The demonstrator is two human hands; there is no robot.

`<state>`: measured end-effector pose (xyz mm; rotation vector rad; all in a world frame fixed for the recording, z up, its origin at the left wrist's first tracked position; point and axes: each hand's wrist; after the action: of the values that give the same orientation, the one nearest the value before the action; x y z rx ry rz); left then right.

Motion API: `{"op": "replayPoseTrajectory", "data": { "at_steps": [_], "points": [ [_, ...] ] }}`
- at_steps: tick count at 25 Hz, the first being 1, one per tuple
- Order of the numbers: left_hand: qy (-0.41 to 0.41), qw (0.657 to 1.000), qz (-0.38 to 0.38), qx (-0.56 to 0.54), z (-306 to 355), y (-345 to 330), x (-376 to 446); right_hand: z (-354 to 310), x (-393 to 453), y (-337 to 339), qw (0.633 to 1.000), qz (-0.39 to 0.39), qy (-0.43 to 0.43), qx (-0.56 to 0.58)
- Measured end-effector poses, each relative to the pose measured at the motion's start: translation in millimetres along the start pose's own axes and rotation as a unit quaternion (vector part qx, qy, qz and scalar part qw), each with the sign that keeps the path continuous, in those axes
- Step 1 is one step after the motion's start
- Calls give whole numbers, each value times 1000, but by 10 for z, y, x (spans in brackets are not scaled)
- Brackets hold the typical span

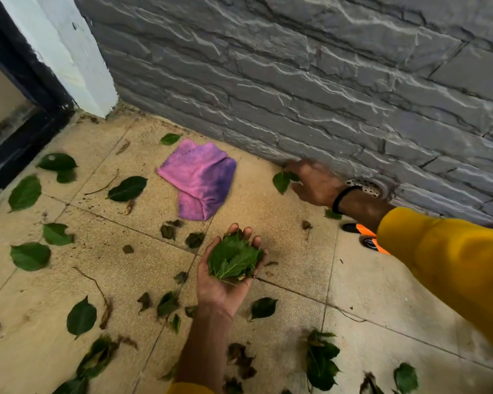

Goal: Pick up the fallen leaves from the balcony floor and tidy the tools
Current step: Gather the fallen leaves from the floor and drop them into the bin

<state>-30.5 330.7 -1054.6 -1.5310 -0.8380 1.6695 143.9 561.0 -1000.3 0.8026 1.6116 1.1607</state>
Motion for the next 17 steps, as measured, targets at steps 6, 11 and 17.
{"op": "replayPoseTrajectory", "data": {
  "at_steps": [6,11,17],
  "points": [
    [-15,1000,-20,12,69,-4,-1,75,199,-409,989,-91,47,-108],
    [-18,999,-23,23,47,-30,1,-73,-128,-524,995,-70,27,-70],
    [3,1000,-14,1,-127,-150,17,22,-709,-566,992,72,69,-76]
  ]
}}
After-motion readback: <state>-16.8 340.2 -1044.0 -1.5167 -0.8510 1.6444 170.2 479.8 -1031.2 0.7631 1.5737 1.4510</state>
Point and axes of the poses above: each hand's wrist, its own x-axis towards the middle knuckle, its own y-axis out of the back of the hand, z = x × y, and after that the axes turned 10 degrees about -y, right-handed
